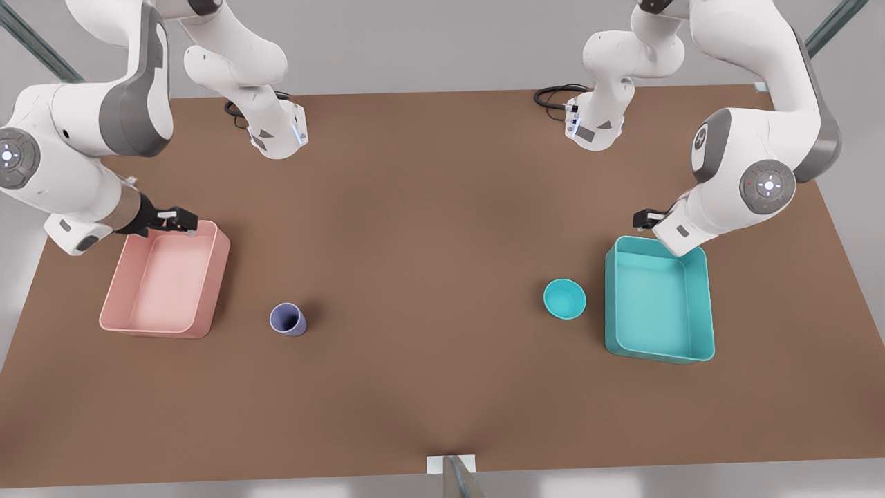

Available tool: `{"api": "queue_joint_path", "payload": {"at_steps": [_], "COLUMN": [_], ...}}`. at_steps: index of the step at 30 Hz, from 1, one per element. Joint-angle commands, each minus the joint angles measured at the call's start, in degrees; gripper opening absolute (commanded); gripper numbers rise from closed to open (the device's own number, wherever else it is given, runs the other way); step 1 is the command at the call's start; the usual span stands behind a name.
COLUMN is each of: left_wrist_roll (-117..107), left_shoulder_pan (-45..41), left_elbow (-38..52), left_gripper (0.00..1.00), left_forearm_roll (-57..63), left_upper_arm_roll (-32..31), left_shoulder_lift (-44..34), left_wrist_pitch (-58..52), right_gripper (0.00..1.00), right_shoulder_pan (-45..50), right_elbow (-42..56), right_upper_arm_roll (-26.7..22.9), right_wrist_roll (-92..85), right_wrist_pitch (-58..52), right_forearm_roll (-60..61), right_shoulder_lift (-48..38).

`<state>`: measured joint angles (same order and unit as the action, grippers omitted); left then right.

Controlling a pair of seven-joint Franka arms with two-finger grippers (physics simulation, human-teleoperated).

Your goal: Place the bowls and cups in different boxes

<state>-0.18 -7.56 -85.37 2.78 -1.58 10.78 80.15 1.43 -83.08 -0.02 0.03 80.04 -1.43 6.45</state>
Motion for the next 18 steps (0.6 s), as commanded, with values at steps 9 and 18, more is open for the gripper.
{"api": "queue_joint_path", "payload": {"at_steps": [9, 18], "left_wrist_roll": [-10.2, -16.0], "left_shoulder_pan": [-5.5, -8.8], "left_elbow": [10.1, 2.0], "left_gripper": [1.0, 1.0], "left_forearm_roll": [5.3, 12.1], "left_upper_arm_roll": [-8.6, -6.8], "left_shoulder_lift": [27.0, 31.9], "left_wrist_pitch": [24.2, 34.3], "right_gripper": [1.0, 1.0], "right_shoulder_pan": [7.3, 4.5], "right_elbow": [11.5, 0.6], "right_upper_arm_roll": [0.5, 0.3], "right_wrist_roll": [1.1, 0.6], "right_wrist_pitch": [21.3, 30.8], "right_forearm_roll": [0.8, 4.0], "right_shoulder_lift": [28.0, 29.8]}}
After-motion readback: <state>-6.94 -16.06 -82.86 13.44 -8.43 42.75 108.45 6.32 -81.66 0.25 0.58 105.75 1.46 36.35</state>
